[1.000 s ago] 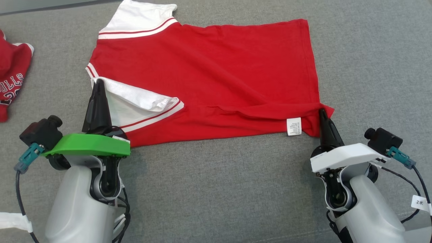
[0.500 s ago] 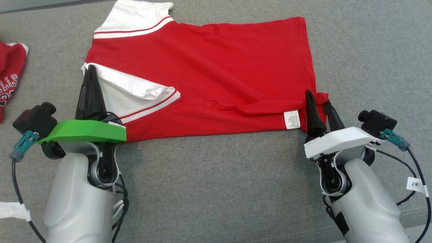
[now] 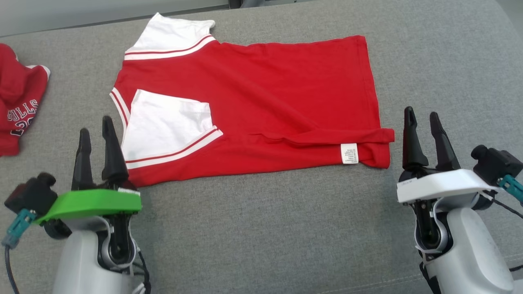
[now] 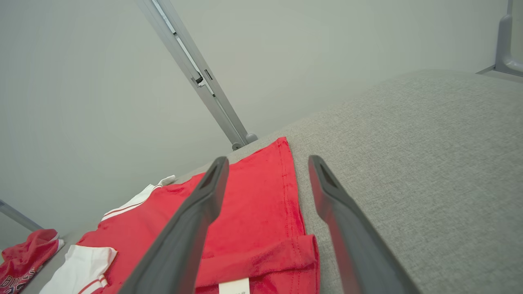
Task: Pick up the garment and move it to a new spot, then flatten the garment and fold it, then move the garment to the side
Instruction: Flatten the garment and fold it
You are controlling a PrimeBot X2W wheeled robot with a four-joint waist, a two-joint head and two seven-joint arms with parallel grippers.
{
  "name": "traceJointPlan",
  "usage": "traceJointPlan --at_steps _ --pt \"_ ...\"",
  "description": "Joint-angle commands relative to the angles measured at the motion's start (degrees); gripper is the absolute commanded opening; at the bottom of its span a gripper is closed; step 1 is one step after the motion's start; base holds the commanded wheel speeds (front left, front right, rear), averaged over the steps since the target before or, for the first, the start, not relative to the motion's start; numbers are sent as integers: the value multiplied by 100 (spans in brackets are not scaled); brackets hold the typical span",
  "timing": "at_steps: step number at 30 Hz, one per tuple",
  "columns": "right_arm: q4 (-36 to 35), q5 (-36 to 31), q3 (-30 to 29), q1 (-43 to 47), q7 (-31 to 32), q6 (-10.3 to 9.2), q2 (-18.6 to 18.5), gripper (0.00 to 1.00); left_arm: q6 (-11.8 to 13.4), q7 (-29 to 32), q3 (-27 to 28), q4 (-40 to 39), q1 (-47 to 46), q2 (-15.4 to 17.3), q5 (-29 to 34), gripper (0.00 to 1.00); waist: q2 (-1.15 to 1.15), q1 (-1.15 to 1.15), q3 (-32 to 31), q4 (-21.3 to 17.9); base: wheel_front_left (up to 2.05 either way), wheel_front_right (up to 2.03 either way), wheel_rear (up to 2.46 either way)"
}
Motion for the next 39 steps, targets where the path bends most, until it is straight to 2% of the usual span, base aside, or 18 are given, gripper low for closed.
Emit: traceJointPlan --at_steps 1,7,14,21,27,28,29,30,31,39 --pt "-112 -112 -62 171 -12 -1 -14 100 -11 -1 57 2 184 14 -3 100 14 0 -108 16 0 0 0" --pt "-534 -319 -131 656 -12 -1 -13 100 44 88 100 398 748 84 24 100 14 0 -287 -2 0 0 0" --pt "-615 -262 -86 901 -12 -1 -13 100 182 505 30 723 1008 75 -134 100 14 0 -353 -70 0 0 0" --pt "-597 -313 -3 827 -12 -1 -14 100 275 653 40 1153 726 103 -229 100 14 0 -271 -178 0 0 0" --pt "-530 -377 58 782 -13 -1 -14 100 217 624 22 1618 427 142 -231 100 14 0 -169 -293 0 0 0" --pt "-512 -381 64 785 -13 -1 -13 100 190 638 -15 1691 388 145 -222 82 14 0 -160 -309 0 0 0" --pt "-483 -400 63 791 -12 -1 -14 100 178 618 -41 1743 356 148 -214 42 14 0 -153 -322 0 0 0" --pt "-442 -430 60 797 -13 -1 -13 100 164 598 -62 1789 328 151 -212 8 14 0 -149 -332 0 0 0" --pt "-388 -459 61 803 -12 -1 -13 100 141 587 -93 1825 302 143 -208 0 14 0 -147 -339 0 0 0" --pt "559 -507 265 583 -13 -1 -12 100 64 336 -286 1810 177 247 -88 0 14 0 -178 -228 0 0 0"
